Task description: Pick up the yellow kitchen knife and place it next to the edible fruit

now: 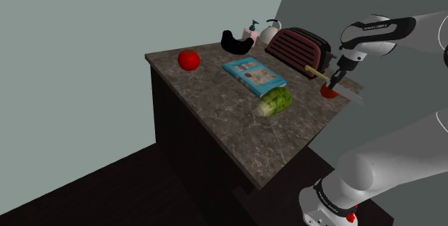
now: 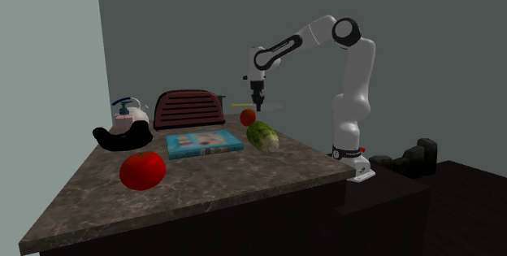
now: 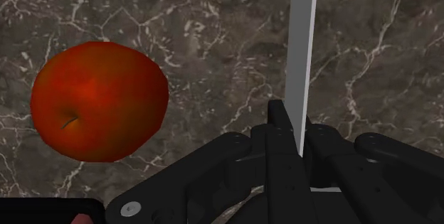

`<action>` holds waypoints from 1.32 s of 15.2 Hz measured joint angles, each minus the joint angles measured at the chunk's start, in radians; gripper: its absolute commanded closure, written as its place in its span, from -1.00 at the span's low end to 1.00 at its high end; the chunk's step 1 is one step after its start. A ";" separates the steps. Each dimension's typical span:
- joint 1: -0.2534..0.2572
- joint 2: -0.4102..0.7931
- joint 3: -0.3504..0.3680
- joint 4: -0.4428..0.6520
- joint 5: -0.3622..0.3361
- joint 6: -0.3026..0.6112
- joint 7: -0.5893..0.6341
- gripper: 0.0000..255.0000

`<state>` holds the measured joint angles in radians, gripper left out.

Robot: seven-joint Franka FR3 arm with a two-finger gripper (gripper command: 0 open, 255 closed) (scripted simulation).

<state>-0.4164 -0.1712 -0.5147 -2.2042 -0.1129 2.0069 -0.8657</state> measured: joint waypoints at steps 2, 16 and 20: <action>0.001 0.011 -0.002 -0.015 0.004 0.025 -0.002 1.00; 0.002 0.117 -0.021 -0.116 0.053 0.221 -0.039 1.00; 0.002 0.142 -0.024 -0.137 0.067 0.263 -0.051 1.00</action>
<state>-0.4148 -0.0297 -0.5390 -2.3409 -0.0454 2.2702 -0.9163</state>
